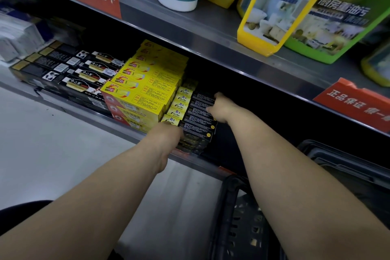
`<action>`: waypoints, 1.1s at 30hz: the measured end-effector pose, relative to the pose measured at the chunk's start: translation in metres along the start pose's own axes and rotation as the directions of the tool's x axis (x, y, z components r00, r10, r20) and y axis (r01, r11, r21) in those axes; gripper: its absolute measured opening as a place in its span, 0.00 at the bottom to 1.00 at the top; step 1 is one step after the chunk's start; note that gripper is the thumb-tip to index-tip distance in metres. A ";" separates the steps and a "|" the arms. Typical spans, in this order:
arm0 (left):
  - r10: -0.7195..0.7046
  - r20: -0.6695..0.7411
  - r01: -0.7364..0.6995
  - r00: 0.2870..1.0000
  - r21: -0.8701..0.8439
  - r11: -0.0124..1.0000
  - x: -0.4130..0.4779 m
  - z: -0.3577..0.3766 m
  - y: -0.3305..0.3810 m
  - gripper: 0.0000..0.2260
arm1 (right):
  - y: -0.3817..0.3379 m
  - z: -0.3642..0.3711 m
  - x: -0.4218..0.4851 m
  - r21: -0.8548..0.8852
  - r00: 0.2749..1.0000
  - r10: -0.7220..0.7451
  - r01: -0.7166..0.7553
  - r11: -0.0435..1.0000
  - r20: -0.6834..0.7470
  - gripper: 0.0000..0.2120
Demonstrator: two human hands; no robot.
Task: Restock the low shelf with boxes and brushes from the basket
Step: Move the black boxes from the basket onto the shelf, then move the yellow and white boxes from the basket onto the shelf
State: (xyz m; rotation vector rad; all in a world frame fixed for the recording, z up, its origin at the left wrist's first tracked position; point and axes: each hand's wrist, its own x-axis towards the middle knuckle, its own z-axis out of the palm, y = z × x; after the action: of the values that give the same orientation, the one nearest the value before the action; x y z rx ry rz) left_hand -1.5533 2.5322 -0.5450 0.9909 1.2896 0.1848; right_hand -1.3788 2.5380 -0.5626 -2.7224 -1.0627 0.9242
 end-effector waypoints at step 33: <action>0.235 0.895 -0.925 0.379 0.366 0.096 -0.186 0.143 -0.075 0.06 | 0.352 0.037 -0.293 -0.090 0.968 0.113 -0.095 0.991 0.222 0.15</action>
State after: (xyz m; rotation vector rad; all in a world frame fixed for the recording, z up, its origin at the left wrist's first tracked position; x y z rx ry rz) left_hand -1.5204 2.2991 -0.4723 2.3414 -0.0196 -0.2201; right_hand -1.3604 2.0799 -0.5409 -2.8129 -1.0178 1.2628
